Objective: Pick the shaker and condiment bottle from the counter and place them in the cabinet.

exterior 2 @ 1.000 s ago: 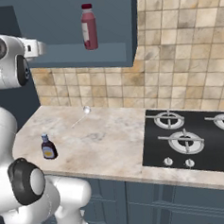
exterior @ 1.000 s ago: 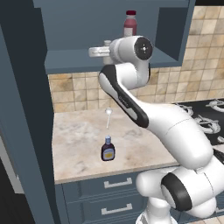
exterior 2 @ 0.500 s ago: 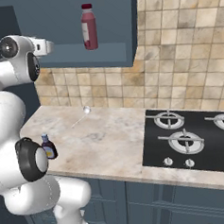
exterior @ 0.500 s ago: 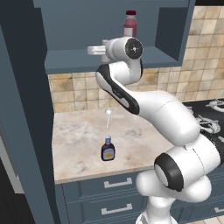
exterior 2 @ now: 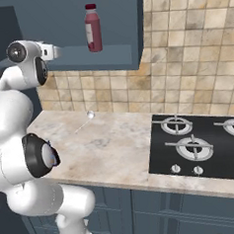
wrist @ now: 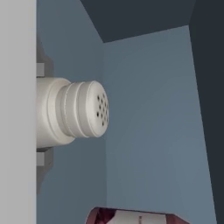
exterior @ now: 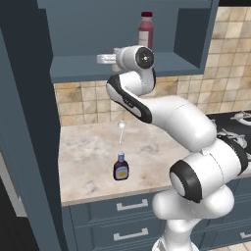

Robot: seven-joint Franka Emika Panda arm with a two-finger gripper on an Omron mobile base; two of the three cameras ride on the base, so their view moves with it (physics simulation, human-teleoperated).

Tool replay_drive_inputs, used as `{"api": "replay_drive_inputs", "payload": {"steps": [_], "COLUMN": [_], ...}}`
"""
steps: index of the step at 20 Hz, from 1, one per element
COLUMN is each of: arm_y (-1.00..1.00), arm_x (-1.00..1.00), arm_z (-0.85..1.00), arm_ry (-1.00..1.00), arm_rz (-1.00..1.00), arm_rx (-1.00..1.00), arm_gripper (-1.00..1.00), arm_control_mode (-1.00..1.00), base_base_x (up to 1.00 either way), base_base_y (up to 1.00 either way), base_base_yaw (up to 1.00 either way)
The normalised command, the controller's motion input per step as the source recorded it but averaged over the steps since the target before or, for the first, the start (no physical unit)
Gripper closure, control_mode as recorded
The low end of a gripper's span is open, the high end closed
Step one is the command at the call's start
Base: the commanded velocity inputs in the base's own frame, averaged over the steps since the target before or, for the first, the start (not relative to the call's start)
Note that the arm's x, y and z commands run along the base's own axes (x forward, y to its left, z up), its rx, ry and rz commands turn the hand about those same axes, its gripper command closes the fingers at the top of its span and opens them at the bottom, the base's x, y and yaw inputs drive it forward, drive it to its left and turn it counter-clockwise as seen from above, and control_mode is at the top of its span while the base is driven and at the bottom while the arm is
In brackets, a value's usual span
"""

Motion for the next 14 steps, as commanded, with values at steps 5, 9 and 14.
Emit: {"api": "replay_drive_inputs", "payload": {"steps": [5, 9, 14], "arm_y": [-0.02, 0.00, 0.03], "arm_x": [0.19, 0.30, 0.33], "arm_z": [-0.15, -0.02, -0.09], "arm_ry": [-0.01, -0.04, -0.03], "arm_rz": [0.00, 0.00, 0.00], "arm_rx": [0.03, 0.02, 0.00], "arm_gripper": [1.00, 1.00, 1.00], "arm_control_mode": [-1.00, -1.00, -1.00], "base_base_x": [0.00, 0.00, 0.00], "base_base_y": [0.00, 0.00, 0.00], "base_base_yaw": [0.00, 0.00, 0.00]}}
